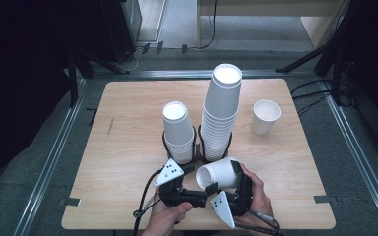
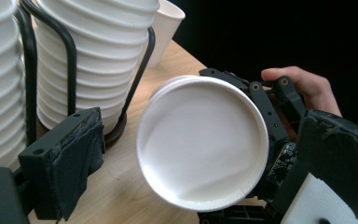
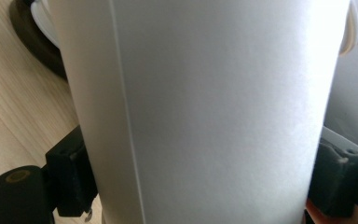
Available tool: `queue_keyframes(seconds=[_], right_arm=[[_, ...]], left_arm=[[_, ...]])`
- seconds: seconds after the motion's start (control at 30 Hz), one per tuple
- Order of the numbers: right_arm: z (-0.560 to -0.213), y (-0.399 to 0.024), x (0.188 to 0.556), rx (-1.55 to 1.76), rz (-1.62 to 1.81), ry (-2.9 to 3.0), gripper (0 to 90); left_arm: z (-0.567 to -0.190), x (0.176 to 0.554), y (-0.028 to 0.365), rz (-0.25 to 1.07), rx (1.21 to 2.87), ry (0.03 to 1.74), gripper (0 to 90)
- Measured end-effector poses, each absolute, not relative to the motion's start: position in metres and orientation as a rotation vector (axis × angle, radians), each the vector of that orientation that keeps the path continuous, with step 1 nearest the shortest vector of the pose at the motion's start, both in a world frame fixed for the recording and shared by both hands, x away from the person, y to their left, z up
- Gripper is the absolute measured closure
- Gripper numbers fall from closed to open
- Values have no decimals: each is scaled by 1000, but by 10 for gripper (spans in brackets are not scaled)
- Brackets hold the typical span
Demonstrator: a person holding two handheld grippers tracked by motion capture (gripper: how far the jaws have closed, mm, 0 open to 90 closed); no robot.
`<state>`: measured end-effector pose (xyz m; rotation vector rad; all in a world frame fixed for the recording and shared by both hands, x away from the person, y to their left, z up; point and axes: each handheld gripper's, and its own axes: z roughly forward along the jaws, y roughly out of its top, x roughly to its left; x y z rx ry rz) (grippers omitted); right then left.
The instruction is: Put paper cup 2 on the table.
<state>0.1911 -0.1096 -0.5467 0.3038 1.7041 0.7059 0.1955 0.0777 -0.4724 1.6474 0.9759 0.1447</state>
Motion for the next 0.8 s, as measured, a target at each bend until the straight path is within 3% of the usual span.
queue_keyframes(seconds=[0.33,0.4,0.8], right_arm=[[-548,-103,186,245,692,1683,130],[-548,-103,185,239,692,1681,129],[-550,-100,183,227,684,1677,127]], left_arm=[[-476,198,76,130,1670,1028,65],[-477,199,74,122,1681,1046,125],[-479,198,72,89,1697,1056,204]])
